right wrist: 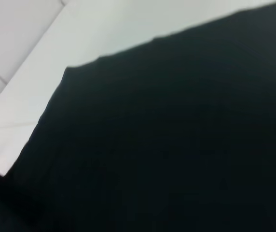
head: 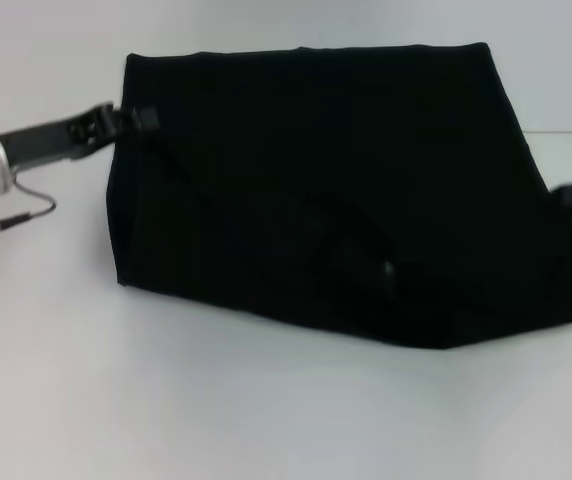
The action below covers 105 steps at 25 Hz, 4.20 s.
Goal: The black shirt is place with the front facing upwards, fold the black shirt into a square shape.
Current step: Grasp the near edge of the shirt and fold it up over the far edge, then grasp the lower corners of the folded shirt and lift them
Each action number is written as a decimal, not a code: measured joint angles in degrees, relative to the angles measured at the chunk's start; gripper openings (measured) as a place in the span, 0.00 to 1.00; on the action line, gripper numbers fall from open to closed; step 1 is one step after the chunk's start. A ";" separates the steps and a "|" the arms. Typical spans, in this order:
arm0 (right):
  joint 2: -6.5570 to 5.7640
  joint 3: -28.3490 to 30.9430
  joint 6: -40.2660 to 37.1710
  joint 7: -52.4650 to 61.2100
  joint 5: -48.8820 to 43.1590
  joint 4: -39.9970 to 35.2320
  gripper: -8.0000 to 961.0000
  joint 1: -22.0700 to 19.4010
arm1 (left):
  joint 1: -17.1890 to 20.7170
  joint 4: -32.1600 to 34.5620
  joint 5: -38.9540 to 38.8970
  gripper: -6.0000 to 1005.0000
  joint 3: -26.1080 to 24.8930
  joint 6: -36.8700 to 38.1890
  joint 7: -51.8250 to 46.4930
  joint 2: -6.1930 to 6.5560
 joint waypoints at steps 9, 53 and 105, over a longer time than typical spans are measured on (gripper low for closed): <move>0.19 -5.19 16.50 0.58 0.35 5.48 0.07 8.74 | -4.92 -3.32 -11.31 0.07 0.29 -18.93 10.65 -3.59; 5.35 -12.00 38.56 -7.02 7.33 11.58 0.59 8.66 | -3.68 -6.03 -20.63 0.45 5.73 -32.21 26.29 -7.91; 1.47 -7.70 1.57 -2.94 18.53 0.36 0.94 -3.95 | 10.02 11.41 6.33 0.88 28.30 -16.77 20.36 -7.27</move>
